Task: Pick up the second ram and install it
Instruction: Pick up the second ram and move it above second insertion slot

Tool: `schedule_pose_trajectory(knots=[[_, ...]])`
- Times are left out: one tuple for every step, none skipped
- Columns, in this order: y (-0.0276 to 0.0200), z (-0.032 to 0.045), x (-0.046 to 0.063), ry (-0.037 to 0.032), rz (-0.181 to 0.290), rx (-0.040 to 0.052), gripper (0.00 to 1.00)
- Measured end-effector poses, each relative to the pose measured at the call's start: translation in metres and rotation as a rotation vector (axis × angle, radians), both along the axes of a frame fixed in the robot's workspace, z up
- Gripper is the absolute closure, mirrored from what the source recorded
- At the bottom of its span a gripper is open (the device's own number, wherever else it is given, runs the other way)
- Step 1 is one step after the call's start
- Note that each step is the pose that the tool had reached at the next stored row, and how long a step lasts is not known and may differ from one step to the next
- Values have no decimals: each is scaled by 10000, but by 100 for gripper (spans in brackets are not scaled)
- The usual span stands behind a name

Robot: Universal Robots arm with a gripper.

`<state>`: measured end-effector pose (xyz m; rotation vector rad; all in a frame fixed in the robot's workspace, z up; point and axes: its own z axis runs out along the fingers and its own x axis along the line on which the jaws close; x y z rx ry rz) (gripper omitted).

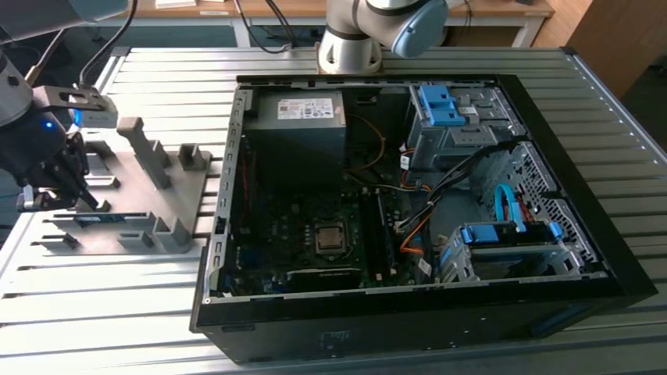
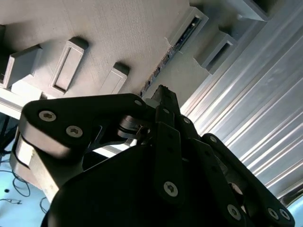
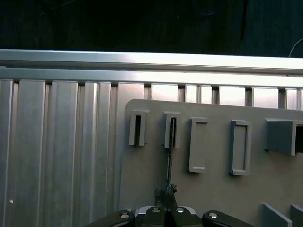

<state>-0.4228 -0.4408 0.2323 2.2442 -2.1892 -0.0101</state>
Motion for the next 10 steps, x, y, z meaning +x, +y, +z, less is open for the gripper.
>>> schedule_pose_trajectory(knots=[[0, 0, 0, 0, 84, 0, 90], [0, 0, 0, -1, 169, 0, 90], [0, 0, 0, -1, 256, 0, 90], [0, 0, 0, -1, 348, 0, 90], [0, 0, 0, -1, 427, 0, 90], [0, 0, 0, 0, 487, 1, 90], [1, 0, 0, 0, 491, 13, 90], [1, 0, 0, 0, 489, 43, 90], [1, -1, 0, -2, 443, 97, 90], [0, -1, 0, -4, 334, 132, 90]])
